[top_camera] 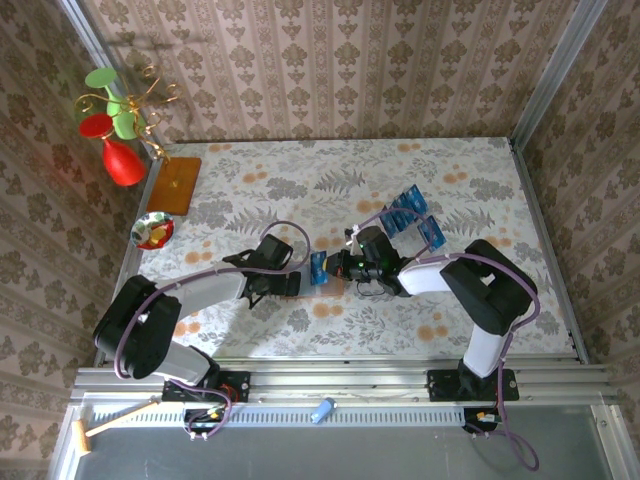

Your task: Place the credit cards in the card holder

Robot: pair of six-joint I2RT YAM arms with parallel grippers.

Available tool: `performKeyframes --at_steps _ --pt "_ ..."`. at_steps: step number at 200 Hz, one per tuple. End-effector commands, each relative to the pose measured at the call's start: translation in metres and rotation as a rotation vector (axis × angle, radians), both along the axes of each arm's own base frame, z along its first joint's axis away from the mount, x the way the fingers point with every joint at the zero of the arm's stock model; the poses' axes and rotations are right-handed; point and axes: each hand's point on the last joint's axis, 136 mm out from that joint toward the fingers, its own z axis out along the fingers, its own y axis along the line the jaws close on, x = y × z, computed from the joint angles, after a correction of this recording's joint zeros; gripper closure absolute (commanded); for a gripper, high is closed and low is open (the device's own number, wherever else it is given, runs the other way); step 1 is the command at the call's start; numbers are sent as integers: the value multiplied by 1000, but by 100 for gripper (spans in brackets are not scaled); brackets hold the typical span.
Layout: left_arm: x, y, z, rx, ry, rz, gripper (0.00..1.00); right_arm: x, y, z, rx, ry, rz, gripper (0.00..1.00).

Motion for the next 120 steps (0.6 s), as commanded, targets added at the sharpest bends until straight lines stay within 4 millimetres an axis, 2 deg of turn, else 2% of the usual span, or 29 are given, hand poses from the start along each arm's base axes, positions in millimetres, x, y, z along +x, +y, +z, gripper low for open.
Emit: performKeyframes --at_steps 1,120 --pt "-9 10 -5 22 23 21 0 0 1 -2 26 0 2 100" --pt "-8 9 -4 16 22 17 0 -4 3 -12 46 27 13 100"
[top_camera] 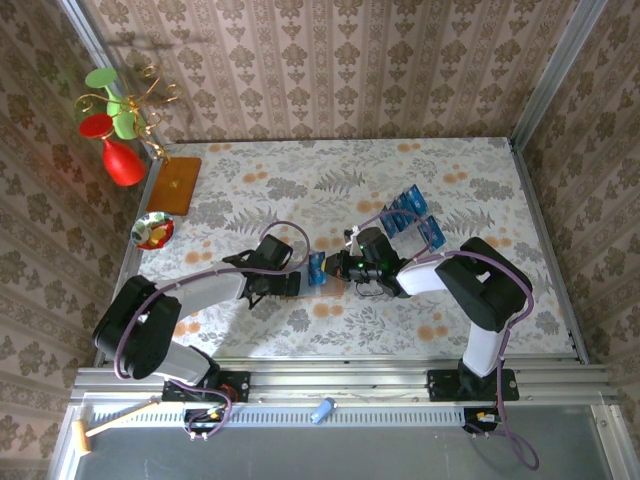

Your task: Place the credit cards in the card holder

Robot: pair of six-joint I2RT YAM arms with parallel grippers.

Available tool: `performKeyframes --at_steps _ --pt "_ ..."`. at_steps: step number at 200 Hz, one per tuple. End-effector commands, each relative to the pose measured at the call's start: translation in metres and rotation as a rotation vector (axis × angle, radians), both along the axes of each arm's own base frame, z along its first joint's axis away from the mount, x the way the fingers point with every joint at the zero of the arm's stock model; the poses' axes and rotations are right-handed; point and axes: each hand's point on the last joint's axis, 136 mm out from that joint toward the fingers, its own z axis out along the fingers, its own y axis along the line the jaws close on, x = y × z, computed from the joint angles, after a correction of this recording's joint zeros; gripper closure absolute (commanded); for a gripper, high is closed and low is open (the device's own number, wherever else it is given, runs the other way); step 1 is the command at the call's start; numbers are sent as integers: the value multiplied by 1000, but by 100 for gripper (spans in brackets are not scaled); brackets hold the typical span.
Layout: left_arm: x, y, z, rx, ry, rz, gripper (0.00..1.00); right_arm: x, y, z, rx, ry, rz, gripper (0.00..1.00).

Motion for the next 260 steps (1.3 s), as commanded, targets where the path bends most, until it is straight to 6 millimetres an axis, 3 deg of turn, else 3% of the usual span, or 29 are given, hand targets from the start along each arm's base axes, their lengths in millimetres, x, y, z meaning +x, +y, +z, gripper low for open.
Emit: performKeyframes --at_steps 1,260 --pt "-8 9 -4 19 22 12 0 -3 -1 -8 14 14 6 100" --pt "-8 8 -3 14 17 12 0 -24 -3 -29 23 53 26 100"
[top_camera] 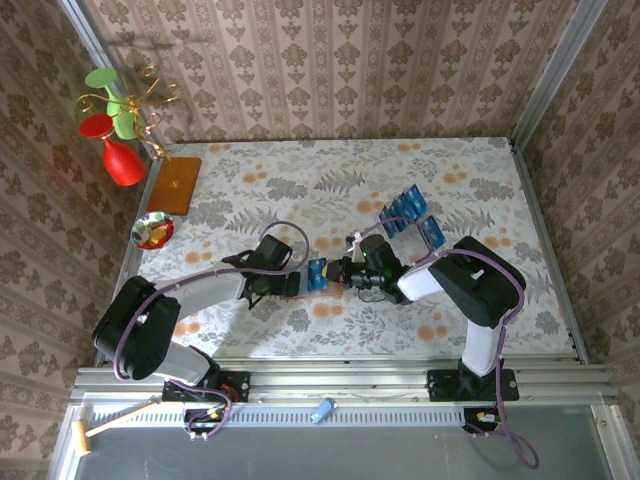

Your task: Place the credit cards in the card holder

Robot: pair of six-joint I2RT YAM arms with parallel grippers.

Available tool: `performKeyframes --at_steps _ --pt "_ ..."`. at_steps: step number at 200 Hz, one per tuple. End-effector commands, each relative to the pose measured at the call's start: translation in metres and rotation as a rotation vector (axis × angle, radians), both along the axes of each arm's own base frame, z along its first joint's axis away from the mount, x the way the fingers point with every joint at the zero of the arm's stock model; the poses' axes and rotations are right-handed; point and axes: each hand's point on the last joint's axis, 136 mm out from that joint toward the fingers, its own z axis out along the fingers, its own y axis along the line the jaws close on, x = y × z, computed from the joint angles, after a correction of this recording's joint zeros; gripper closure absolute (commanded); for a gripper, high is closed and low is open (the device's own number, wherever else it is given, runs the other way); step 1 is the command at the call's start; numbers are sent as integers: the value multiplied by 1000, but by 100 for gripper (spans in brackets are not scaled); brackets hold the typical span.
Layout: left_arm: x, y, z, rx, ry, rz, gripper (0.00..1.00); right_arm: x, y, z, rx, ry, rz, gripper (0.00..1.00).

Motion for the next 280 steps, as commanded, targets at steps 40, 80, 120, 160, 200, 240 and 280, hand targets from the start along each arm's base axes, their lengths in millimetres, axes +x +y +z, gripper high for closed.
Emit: performKeyframes --at_steps 40,80,120,160,200,240,280 --pt "-8 8 -4 16 20 12 0 -15 -3 -20 -19 45 10 100" --pt "-7 8 -4 13 19 13 0 -17 0 -21 -15 49 20 100" --pt "-8 8 -4 13 19 15 0 -19 3 -23 -6 59 31 100" --pt "-7 7 -4 11 19 13 0 -18 4 -24 -5 65 31 100" --pt "-7 7 -4 10 19 12 0 -19 6 -26 -2 78 38 100" --pt "-7 7 -4 9 20 13 0 -22 8 -31 -1 104 55 100" --pt "-7 7 -4 9 18 11 0 -24 9 -36 -10 129 65 100"
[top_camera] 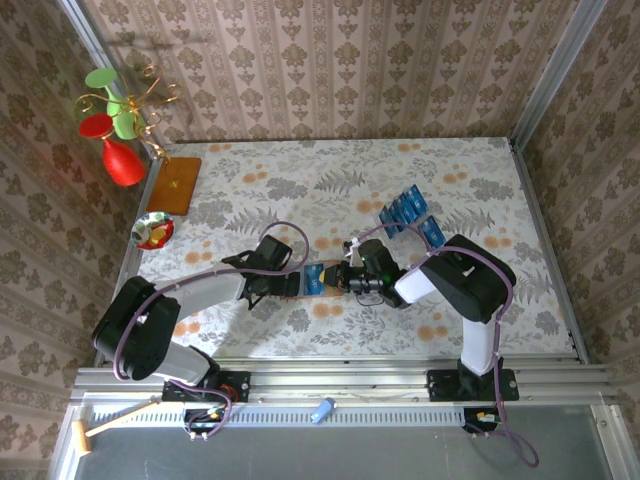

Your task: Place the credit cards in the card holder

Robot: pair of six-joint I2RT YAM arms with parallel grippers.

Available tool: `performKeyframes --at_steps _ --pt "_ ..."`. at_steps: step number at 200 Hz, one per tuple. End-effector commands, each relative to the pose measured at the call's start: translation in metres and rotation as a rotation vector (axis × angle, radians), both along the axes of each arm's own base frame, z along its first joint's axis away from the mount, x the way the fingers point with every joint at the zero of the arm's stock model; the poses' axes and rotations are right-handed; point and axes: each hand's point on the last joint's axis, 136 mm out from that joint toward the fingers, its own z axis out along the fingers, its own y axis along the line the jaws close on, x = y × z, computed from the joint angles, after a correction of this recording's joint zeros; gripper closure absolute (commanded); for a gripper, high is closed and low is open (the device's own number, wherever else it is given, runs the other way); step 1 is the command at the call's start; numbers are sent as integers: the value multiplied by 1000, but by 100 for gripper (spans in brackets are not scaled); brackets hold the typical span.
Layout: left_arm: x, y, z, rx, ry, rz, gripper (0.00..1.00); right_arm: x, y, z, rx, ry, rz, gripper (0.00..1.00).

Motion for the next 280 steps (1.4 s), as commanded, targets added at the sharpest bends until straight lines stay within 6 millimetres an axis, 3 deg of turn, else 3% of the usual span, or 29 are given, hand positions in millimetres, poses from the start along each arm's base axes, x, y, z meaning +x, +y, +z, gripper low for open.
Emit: performKeyframes --at_steps 1,70,141,189,248,280 --pt "-7 6 -4 11 19 9 0 -13 -1 -26 -53 86 32 100" --pt "-6 6 -3 5 18 11 0 -12 6 -32 -71 120 58 99" --pt "1 2 22 -52 -19 30 0 -8 2 -5 -129 83 63 57" --pt "6 14 32 -98 -25 102 0 -1 3 20 -179 52 81 34" --pt "-1 38 20 -70 8 192 0 4 -10 46 -295 7 71 31" --pt "-3 43 13 -57 24 205 0 6 -27 42 -439 26 51 35"
